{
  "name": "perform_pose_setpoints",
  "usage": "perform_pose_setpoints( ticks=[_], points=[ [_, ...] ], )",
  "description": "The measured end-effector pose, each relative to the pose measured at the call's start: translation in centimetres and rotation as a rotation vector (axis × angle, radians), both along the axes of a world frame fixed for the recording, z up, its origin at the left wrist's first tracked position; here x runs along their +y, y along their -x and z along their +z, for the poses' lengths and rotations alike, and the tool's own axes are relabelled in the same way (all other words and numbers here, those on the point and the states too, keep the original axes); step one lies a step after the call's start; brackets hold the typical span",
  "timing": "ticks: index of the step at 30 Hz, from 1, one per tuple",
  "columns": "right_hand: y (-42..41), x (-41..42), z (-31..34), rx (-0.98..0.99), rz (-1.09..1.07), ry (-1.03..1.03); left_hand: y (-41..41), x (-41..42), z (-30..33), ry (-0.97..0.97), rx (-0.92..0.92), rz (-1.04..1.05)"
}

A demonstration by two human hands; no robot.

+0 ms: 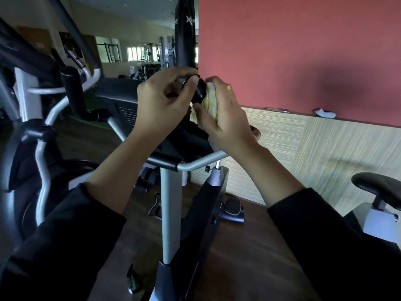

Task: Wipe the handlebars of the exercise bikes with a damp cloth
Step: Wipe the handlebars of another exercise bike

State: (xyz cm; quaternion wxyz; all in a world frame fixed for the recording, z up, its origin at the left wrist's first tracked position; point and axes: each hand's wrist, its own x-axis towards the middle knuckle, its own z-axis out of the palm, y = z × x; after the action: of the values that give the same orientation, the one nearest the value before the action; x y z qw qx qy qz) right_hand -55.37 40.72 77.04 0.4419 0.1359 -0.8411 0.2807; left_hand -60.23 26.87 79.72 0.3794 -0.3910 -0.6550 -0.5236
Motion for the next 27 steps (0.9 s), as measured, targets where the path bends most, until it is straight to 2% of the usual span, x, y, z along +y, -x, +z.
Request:
perform_pose_setpoints(
  ticks=[6,12,18,21,27],
  points=[
    [-1.4,4.0,-4.3,-0.109,0.022,-0.052,-0.8,0.3,-0.4,-0.031,-0.128,-0.021],
    [-0.9,2.0,-1.4,-0.049,0.078,-0.037,-1.7,0.7,-0.4,-0.036,-0.197,-0.009],
    [-1.6,4.0,-3.7,-0.124,0.098,-0.025,-2.7,1.4,-0.7,-0.056,-0.213,0.035],
    [-1.1,3.9,-2.9,-0.119,0.126,-0.047,-3.3,1.8,-1.1,-0.049,-0.227,0.098],
    [-0.1,4.2,-2.1,-0.1,0.323,-0.037,-3.5,2.4,-1.5,-0.087,-0.236,0.147]
  ],
)
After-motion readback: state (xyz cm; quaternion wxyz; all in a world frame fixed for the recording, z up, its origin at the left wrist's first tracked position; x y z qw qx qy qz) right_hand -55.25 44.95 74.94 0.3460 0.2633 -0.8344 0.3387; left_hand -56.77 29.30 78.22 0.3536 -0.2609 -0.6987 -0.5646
